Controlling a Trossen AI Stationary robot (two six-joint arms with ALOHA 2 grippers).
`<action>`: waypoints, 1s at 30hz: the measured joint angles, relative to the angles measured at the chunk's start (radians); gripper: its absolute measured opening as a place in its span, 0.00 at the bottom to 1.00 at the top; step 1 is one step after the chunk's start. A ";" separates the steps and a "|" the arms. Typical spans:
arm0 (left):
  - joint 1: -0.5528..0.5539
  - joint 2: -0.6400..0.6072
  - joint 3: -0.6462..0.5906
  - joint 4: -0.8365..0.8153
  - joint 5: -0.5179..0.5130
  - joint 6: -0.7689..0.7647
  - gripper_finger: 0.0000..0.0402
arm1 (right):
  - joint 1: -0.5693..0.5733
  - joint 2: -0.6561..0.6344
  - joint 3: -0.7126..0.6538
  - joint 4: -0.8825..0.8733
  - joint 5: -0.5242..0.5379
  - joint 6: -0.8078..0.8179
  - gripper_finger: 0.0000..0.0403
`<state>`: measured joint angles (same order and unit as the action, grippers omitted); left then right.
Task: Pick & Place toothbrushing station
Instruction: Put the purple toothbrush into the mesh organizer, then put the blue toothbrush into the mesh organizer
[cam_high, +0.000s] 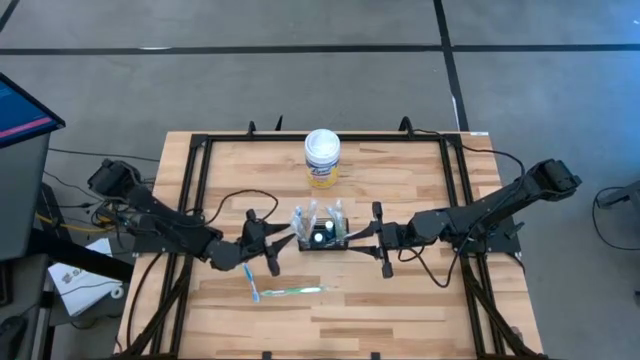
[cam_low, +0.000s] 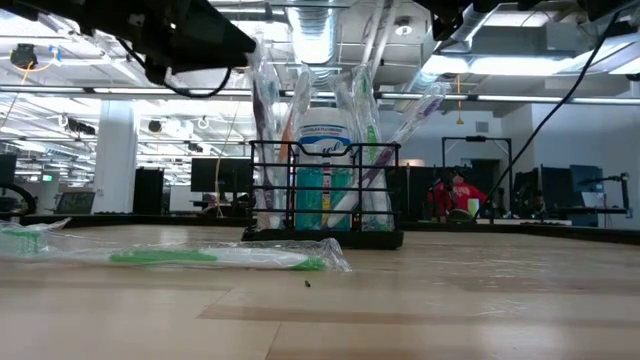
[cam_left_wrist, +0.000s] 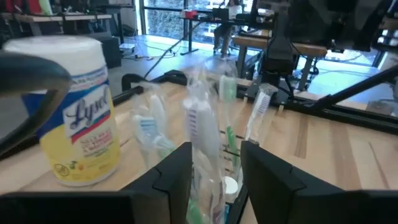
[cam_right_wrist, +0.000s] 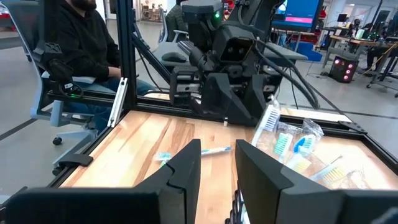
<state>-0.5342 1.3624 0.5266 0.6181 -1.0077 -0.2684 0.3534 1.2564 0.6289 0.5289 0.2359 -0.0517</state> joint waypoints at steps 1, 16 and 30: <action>-0.008 -0.014 0.000 -0.014 -0.013 0.000 0.33 | 0.000 0.000 0.000 0.000 0.000 0.000 0.23; -0.133 -0.153 0.000 -0.234 0.004 -0.010 0.33 | 0.001 0.000 0.000 0.001 0.000 0.000 0.23; -0.264 -0.171 0.000 -0.472 0.155 -0.272 0.25 | 0.001 0.000 0.000 0.001 0.000 0.000 0.23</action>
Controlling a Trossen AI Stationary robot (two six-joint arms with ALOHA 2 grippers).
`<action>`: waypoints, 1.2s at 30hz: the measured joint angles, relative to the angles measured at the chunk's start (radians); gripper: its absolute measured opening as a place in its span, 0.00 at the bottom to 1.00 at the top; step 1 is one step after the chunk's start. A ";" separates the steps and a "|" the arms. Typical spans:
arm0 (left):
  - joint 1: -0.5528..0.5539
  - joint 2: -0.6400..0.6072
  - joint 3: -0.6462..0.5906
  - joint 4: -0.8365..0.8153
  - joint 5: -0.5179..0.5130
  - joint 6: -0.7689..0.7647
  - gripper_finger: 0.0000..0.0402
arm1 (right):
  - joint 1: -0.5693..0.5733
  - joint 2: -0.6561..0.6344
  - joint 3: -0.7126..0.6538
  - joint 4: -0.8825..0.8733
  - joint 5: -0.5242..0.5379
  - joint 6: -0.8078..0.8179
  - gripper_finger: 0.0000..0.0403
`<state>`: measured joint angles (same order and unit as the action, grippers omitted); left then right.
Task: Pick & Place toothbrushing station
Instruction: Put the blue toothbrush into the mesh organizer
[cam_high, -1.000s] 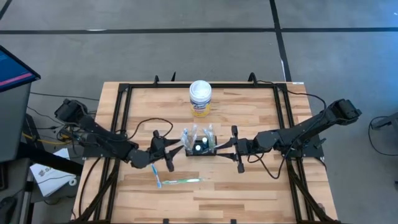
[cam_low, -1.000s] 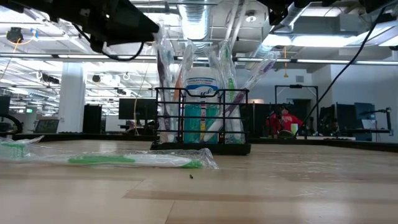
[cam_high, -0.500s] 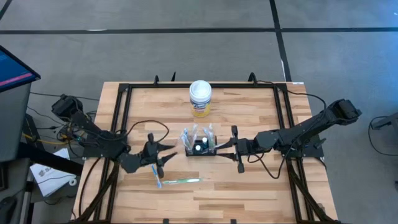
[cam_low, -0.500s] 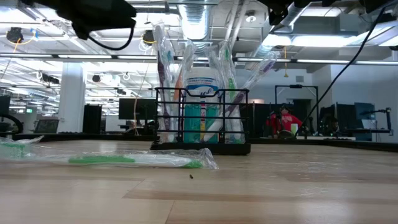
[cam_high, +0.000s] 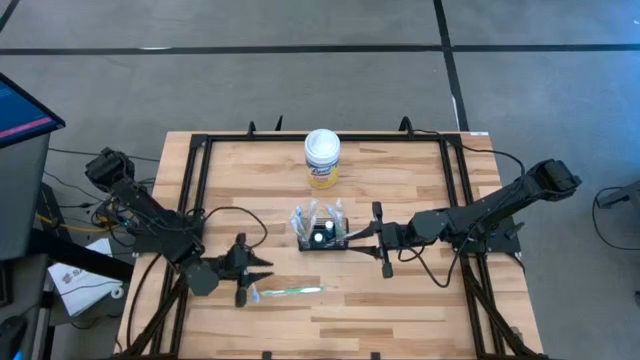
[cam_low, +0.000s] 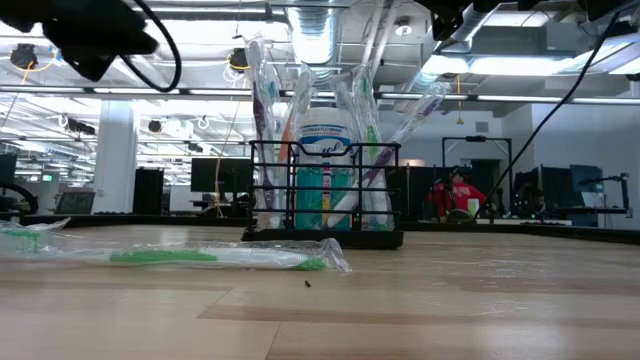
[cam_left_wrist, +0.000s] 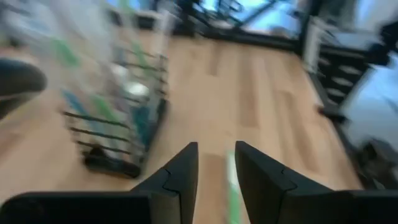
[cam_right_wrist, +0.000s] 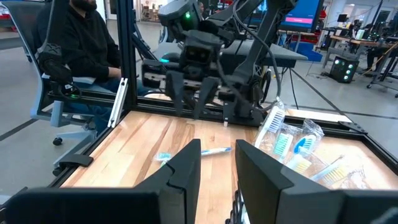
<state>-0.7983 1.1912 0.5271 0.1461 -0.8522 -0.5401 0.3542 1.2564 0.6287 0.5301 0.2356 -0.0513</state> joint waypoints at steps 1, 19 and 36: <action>0.000 0.000 0.000 -0.002 0.040 0.000 0.24 | 0.000 0.000 0.000 0.000 0.000 0.000 0.23; 0.082 -0.013 0.000 -0.382 0.388 -0.115 0.24 | 0.006 0.000 0.000 0.000 0.000 0.003 0.23; 0.255 -0.013 0.000 -0.516 0.624 0.143 0.44 | 0.006 0.000 0.000 0.000 0.000 -0.001 0.23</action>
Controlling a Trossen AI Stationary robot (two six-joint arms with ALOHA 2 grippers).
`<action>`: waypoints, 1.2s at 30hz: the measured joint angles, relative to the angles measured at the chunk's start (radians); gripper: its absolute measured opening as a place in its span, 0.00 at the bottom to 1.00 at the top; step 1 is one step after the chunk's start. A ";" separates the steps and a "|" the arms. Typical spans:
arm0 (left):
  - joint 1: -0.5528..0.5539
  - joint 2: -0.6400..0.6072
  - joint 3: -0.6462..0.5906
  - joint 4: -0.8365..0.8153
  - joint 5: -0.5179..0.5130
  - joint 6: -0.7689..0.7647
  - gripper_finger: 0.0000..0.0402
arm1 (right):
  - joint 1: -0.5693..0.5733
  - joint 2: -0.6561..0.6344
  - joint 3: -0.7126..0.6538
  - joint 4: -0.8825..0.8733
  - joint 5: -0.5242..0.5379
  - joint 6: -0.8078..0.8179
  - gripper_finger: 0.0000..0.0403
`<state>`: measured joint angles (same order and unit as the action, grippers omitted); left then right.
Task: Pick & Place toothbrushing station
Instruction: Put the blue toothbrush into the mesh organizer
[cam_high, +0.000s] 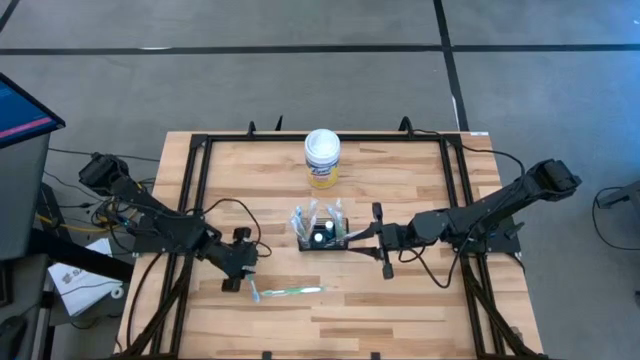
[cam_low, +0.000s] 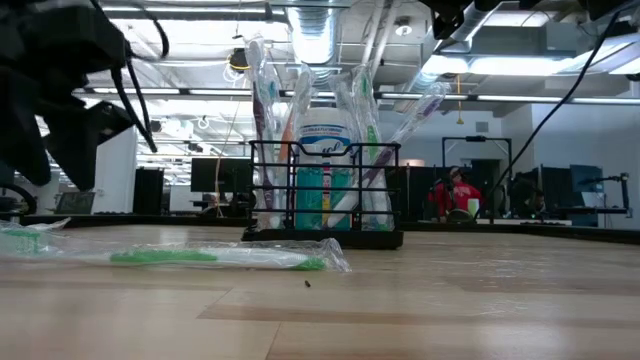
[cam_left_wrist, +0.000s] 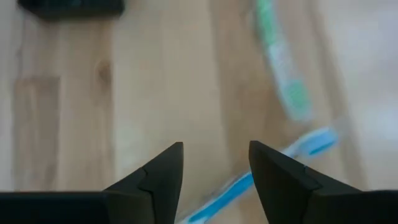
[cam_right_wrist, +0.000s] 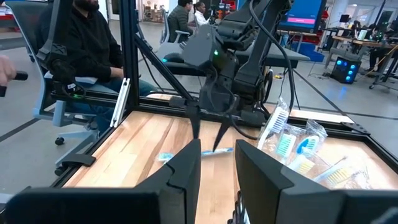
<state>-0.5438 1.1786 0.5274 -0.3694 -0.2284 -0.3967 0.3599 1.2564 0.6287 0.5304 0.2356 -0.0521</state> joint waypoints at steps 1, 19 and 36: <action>0.008 0.000 0.000 -0.022 0.006 0.003 0.44 | 0.000 0.000 0.000 0.000 0.000 0.000 0.23; 0.027 0.013 0.000 -0.097 0.071 0.206 0.44 | 0.000 0.000 0.000 0.000 0.000 0.000 0.23; 0.026 0.138 0.000 -0.102 0.132 0.202 0.44 | 0.000 0.000 0.000 0.000 0.000 -0.001 0.23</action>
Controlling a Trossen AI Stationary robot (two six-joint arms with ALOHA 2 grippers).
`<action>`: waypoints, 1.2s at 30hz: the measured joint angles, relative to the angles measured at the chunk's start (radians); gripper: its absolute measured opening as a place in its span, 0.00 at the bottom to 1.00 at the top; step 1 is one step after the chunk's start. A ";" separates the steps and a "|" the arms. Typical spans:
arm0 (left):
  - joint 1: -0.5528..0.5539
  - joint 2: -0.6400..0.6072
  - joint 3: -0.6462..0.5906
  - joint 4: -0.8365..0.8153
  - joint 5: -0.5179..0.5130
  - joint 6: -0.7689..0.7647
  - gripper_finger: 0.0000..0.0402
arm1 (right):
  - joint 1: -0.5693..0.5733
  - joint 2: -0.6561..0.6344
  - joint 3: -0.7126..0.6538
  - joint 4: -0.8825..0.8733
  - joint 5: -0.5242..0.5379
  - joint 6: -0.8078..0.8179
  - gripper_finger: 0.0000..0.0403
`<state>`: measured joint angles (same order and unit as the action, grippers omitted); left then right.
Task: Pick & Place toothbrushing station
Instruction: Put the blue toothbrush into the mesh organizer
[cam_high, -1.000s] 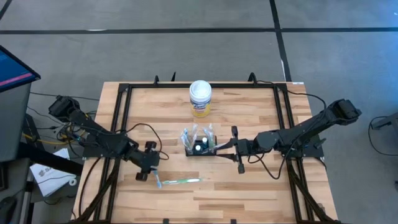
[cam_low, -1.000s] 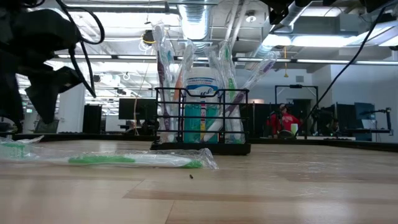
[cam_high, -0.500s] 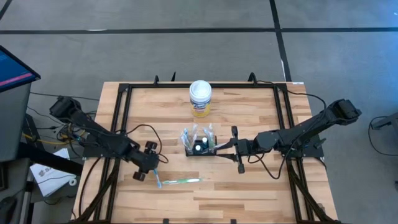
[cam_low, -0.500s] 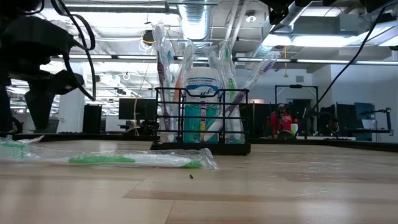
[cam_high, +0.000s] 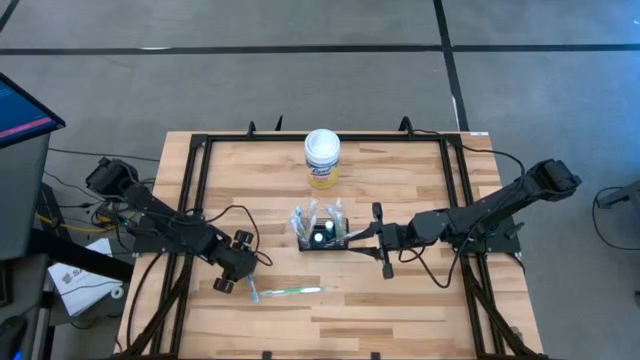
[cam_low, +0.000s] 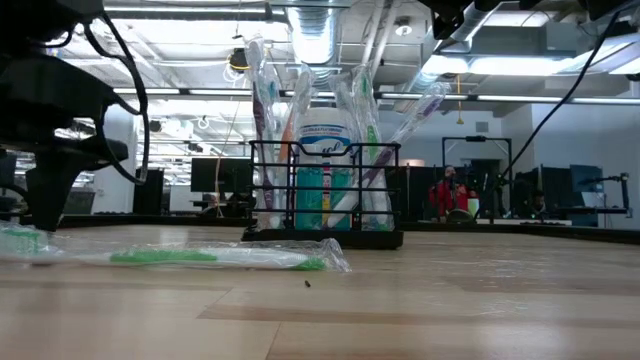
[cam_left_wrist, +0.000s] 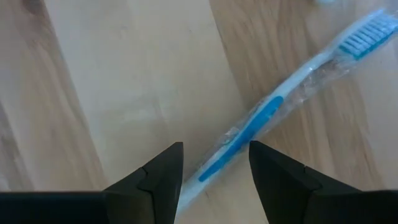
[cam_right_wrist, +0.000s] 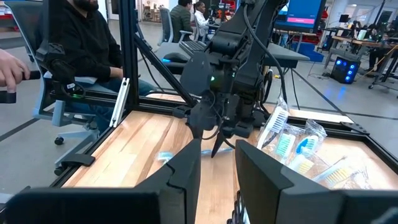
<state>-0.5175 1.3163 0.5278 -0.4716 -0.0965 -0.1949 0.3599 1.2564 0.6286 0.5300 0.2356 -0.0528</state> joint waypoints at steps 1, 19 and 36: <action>0.000 0.007 0.000 0.001 0.007 0.000 0.44 | 0.000 0.000 0.000 0.000 0.000 0.000 0.23; 0.000 0.050 0.002 0.015 0.021 -0.056 0.18 | 0.000 0.000 0.000 -0.001 0.000 -0.002 0.23; -0.043 0.033 0.049 0.101 0.024 -0.103 0.02 | 0.000 0.000 0.000 -0.001 0.000 0.000 0.23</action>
<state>-0.5606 1.3497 0.5771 -0.3704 -0.0727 -0.2977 0.3599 1.2564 0.6289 0.5293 0.2359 -0.0525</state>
